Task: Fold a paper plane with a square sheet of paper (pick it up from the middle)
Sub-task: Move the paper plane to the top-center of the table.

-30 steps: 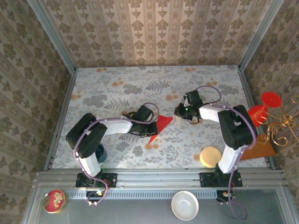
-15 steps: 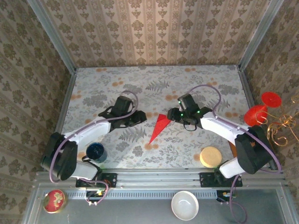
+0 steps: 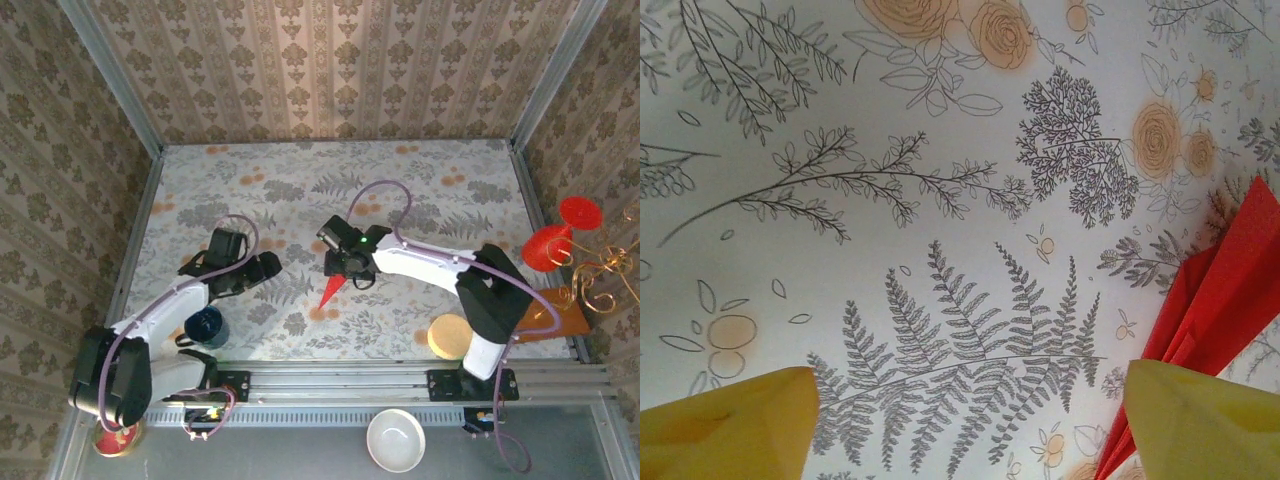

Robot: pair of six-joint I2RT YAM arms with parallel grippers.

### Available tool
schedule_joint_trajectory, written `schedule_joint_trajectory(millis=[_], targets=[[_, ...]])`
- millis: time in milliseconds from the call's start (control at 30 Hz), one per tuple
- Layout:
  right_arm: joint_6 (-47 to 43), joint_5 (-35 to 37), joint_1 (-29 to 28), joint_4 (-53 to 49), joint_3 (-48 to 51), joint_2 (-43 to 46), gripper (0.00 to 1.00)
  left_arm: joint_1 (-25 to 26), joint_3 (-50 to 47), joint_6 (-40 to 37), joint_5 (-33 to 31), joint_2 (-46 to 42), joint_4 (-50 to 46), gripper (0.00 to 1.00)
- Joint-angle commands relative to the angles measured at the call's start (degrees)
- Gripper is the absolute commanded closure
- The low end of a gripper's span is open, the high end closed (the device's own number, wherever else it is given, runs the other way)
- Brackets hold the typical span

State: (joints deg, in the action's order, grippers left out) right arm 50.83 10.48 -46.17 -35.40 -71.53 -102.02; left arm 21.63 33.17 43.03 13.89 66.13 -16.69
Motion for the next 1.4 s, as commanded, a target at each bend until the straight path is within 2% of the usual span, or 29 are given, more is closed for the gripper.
schedule_joint_trajectory(millis=[0,200,467,800,967,1233,1367], targets=[[2.7,4.3,-0.6,-6.7,-3.8,-4.1,0.31,-0.8,-1.6,-2.8,-0.5,-1.9,-1.7,0.16],[4.1,5.1,-0.9,-9.4,-7.2,-7.7,0.37,-1.5,-2.7,-3.6,0.0,-2.3,-2.2,0.12],[6.2,5.7,-1.4,-7.7,-3.9,-3.5,0.45,-1.6,-2.6,-3.8,0.4,-0.6,-1.6,0.11],[8.6,6.0,-1.4,-7.0,-1.4,-2.6,0.64,-1.6,-1.7,-4.1,1.4,1.7,-1.1,0.11],[9.2,5.3,-1.3,-5.9,-0.6,-3.1,0.66,-1.6,-1.4,-4.3,1.2,1.7,-1.2,0.1],[8.7,7.4,-0.7,-4.5,0.3,-1.6,0.84,-1.6,-0.8,-4.4,0.8,1.9,-2.0,0.1],[3.8,9.3,-0.4,-3.3,-0.4,1.0,0.92,-2.1,-0.9,-2.5,1.1,1.8,-1.6,0.1]])
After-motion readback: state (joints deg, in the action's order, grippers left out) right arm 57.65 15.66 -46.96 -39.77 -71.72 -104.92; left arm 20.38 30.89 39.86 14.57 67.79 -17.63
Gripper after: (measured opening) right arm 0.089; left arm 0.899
